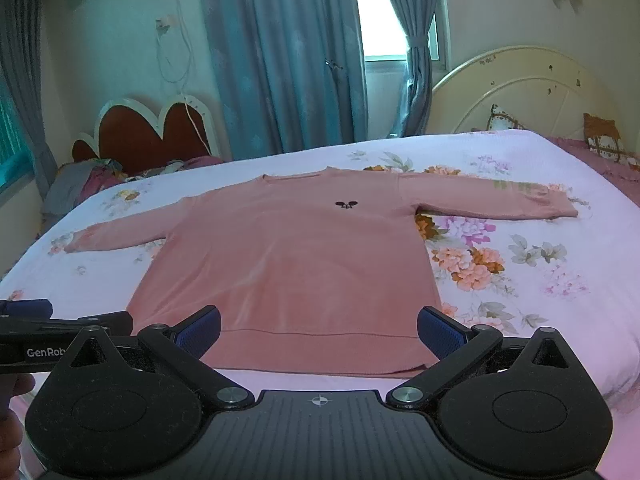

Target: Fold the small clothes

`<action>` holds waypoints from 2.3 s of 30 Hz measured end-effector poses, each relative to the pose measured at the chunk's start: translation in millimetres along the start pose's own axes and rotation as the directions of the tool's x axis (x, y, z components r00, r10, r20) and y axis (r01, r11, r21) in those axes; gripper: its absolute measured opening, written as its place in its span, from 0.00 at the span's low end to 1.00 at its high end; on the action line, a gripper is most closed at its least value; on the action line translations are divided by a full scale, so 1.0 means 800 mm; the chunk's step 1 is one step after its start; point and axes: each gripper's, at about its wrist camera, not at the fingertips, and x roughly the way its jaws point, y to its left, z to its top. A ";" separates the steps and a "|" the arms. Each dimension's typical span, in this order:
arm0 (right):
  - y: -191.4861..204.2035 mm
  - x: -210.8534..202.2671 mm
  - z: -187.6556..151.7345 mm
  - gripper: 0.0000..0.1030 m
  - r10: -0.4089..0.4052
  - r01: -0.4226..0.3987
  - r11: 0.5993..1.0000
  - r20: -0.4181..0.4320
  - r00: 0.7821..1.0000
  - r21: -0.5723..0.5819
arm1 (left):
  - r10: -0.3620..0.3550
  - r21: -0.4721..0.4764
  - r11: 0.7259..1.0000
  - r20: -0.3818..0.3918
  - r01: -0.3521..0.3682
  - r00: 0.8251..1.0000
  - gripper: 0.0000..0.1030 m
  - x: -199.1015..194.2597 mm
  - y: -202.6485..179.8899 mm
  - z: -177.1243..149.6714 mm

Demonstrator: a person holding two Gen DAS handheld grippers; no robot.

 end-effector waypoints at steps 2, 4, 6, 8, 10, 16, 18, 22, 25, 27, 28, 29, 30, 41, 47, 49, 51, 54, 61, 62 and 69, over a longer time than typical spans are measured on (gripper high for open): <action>0.000 0.001 -0.001 1.00 -0.001 0.001 1.000 0.000 1.000 0.000 | 0.000 0.001 1.000 -0.002 0.000 1.000 1.00 0.003 0.001 0.001; -0.002 0.004 0.000 1.00 -0.003 0.003 1.000 -0.002 1.000 0.003 | 0.001 0.003 1.000 -0.005 -0.001 1.000 1.00 0.006 0.001 0.003; -0.002 0.006 0.000 1.00 -0.005 0.005 1.000 -0.005 1.000 0.004 | 0.002 0.003 1.000 -0.008 -0.002 1.000 1.00 0.010 0.002 0.005; -0.003 0.010 0.002 1.00 -0.008 0.009 1.000 -0.009 1.000 0.008 | 0.003 0.005 1.000 -0.012 -0.003 1.000 1.00 0.014 0.002 0.006; -0.005 0.014 0.003 1.00 -0.013 0.013 1.000 -0.008 1.000 0.010 | 0.004 0.008 1.000 -0.015 -0.003 1.000 1.00 0.018 0.003 0.007; -0.010 0.029 0.007 1.00 -0.032 0.032 0.999 -0.013 0.999 0.024 | 0.006 0.013 1.000 -0.020 -0.006 1.000 1.00 0.034 0.006 0.017; -0.012 0.034 0.010 1.00 -0.035 0.036 0.999 -0.012 0.999 0.034 | 0.005 0.017 1.000 -0.017 -0.005 1.000 1.00 0.040 0.007 0.021; -0.016 0.046 0.017 1.00 -0.047 0.047 0.998 -0.010 0.999 0.048 | -0.003 0.020 1.000 -0.022 0.003 1.000 1.00 0.055 0.010 0.031; -0.018 0.058 0.024 1.00 -0.061 0.062 0.996 -0.010 0.998 0.060 | -0.006 0.022 1.000 -0.020 0.006 1.000 1.00 0.068 0.014 0.039; -0.018 0.067 0.029 1.00 -0.069 0.070 0.996 -0.014 0.998 0.064 | -0.013 0.024 1.000 -0.019 0.014 1.000 1.00 0.078 0.016 0.046; -0.017 0.071 0.031 1.00 -0.071 0.071 0.995 -0.013 0.997 0.065 | -0.017 0.026 1.000 -0.019 0.017 1.000 1.00 0.084 0.018 0.050; -0.017 0.076 0.033 1.00 -0.076 0.077 0.995 -0.011 0.997 0.070 | -0.020 0.029 0.999 -0.020 0.020 1.000 1.00 0.089 0.019 0.053; -0.017 0.080 0.034 1.00 -0.082 0.083 0.994 -0.012 0.997 0.075 | -0.024 0.032 0.999 -0.021 0.024 1.000 1.00 0.094 0.021 0.057; -0.005 0.136 0.068 1.00 -0.163 0.165 0.978 -0.026 0.986 0.129 | -0.091 0.056 0.994 -0.026 0.093 0.995 1.00 0.162 0.047 0.104; -0.003 0.157 0.086 1.00 -0.192 0.190 0.966 -0.003 0.981 0.174 | -0.117 0.057 0.991 -0.018 0.117 0.993 1.00 0.197 0.066 0.125; -0.005 0.163 0.091 1.00 -0.209 0.205 0.961 0.000 0.978 0.188 | -0.124 0.053 0.991 -0.023 0.125 0.992 1.00 0.210 0.071 0.130; -0.007 0.165 0.097 1.00 -0.217 0.210 0.957 0.014 0.976 0.198 | -0.127 0.047 0.991 -0.033 0.128 0.991 1.00 0.222 0.074 0.134; -0.017 0.169 0.106 1.00 -0.214 0.204 0.956 0.023 0.977 0.212 | -0.130 0.028 0.991 -0.040 0.131 0.991 1.00 0.234 0.075 0.140; -0.054 0.192 0.125 1.00 -0.230 0.221 0.956 0.027 0.973 0.193 | -0.097 0.012 0.995 -0.055 0.098 0.994 1.00 0.258 0.066 0.149; -0.063 0.198 0.128 1.00 -0.230 0.221 0.956 0.026 0.973 0.192 | -0.089 0.010 0.996 -0.054 0.090 0.995 1.00 0.261 0.063 0.150; -0.145 0.242 0.147 1.00 -0.207 0.200 0.960 0.014 0.978 0.196 | -0.038 -0.020 0.999 -0.052 0.037 0.998 1.00 0.283 0.030 0.161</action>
